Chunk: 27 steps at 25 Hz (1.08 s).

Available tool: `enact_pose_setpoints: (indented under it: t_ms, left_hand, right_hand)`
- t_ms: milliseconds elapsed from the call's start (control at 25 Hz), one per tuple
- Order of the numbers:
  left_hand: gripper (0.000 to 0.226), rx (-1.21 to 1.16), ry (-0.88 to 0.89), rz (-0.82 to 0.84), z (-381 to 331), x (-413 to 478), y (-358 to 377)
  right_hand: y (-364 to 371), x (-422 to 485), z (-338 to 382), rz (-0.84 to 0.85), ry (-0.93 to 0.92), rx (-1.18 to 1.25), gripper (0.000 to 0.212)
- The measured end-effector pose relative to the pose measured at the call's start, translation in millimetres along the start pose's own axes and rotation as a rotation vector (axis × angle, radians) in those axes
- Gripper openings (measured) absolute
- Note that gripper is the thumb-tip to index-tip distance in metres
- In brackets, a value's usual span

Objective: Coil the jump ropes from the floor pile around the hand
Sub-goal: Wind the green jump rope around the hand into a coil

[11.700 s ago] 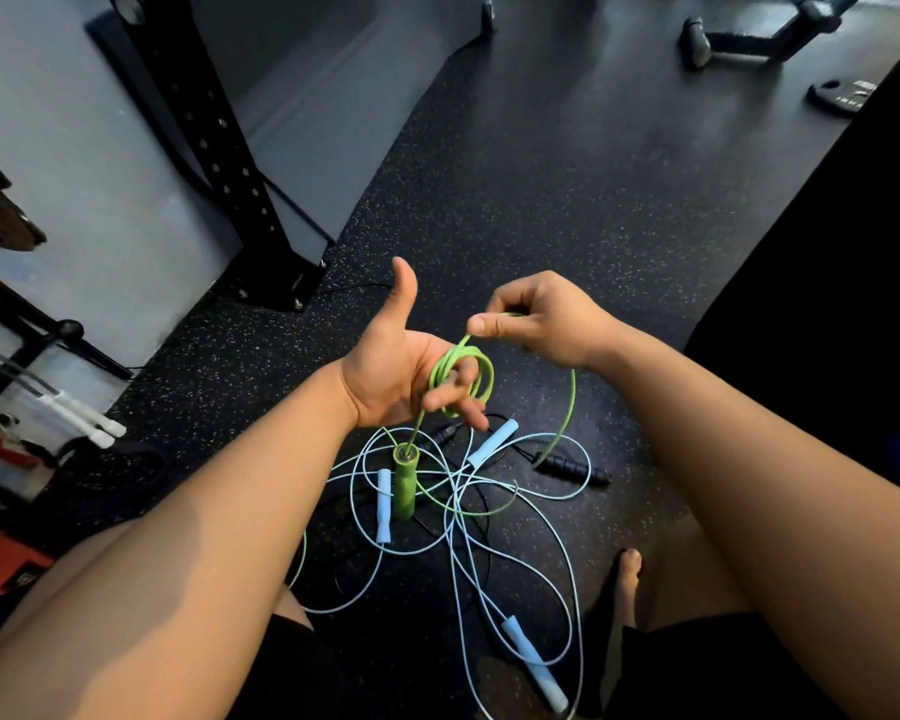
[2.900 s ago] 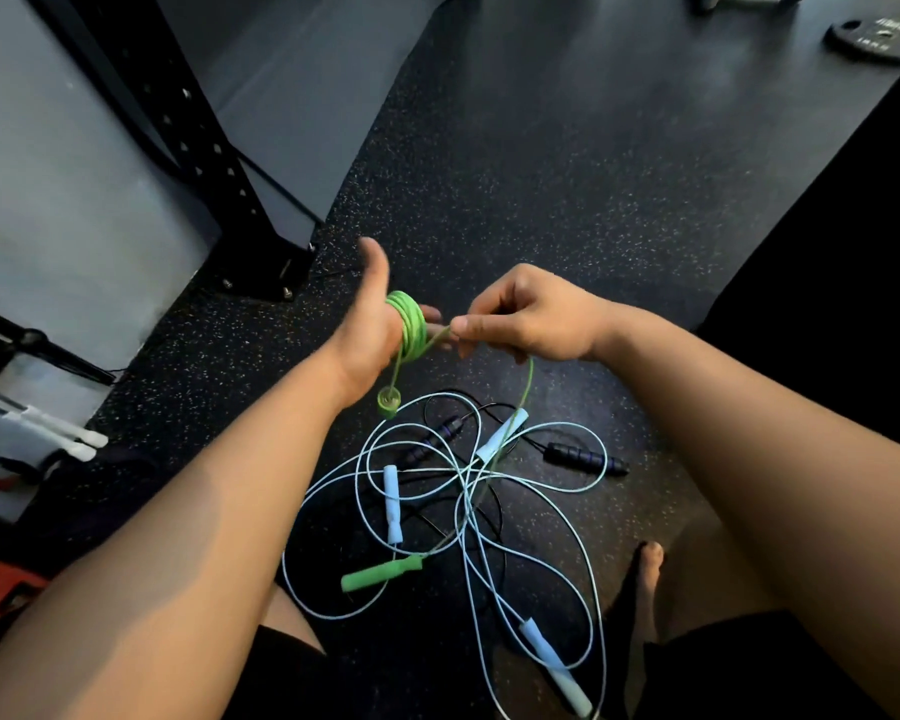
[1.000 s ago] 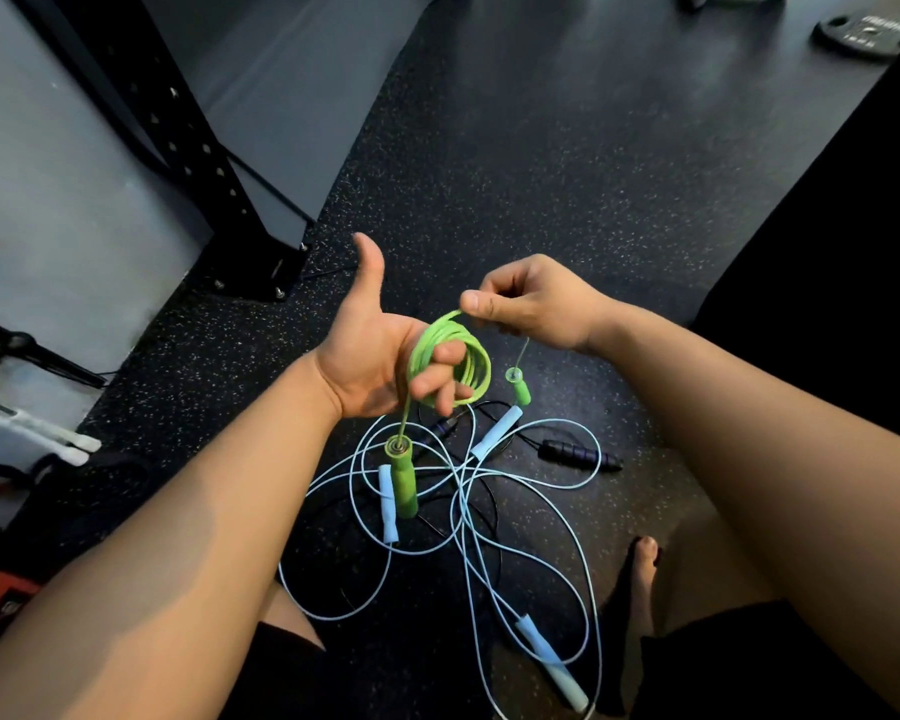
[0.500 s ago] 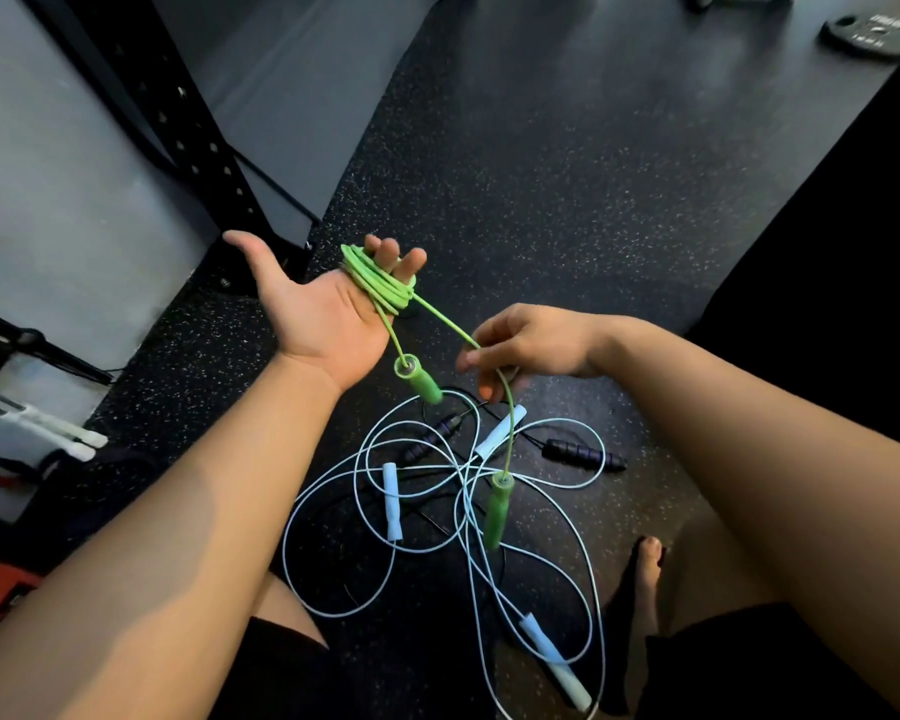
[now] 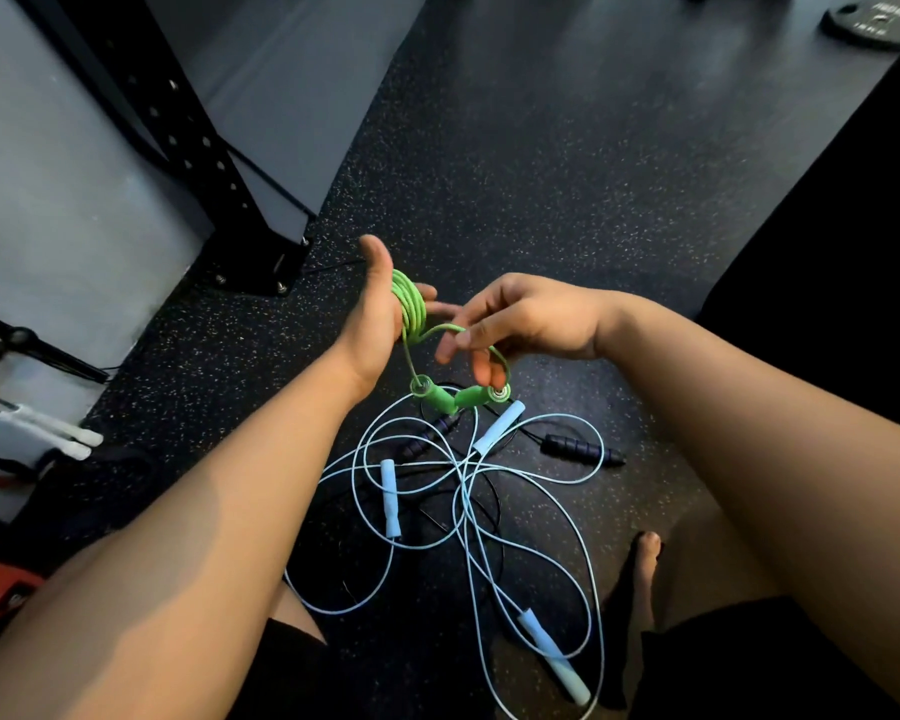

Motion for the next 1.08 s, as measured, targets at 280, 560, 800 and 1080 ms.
enact_pose_setpoints:
  t_ms: [280, 560, 800, 1080]
  left_hand:
    - [0.126, 0.317, -0.206, 0.496, 4.6, -25.0, 25.9]
    - [0.113, -0.181, -0.169, 0.575, -18.4, -38.1, 30.2]
    - [0.108, -0.587, -0.086, 0.423, -38.4, -35.8, 13.8]
    - [0.103, -0.653, -0.127, 0.398, -35.6, -31.9, 4.3]
  right_hand:
    - [-23.6, -6.6, 5.5, -0.337, -0.100, -0.154, 0.033]
    - [-29.4, -4.2, -9.2, -0.531, -0.093, -0.190, 0.045]
    - [-12.1, 4.8, -17.4, -0.392, -0.036, -0.021, 0.057]
    - [4.4, 7.0, -3.4, -0.281, -0.144, 0.119, 0.047]
Point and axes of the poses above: each hand's wrist, its own x-axis towards the middle knuckle, its own y-axis out of the palm, z = x × y, the point moved 5 cm from there along x, towards the middle knuckle, and after that the axes turned 5 degrees about y, right-handed, at the moved point
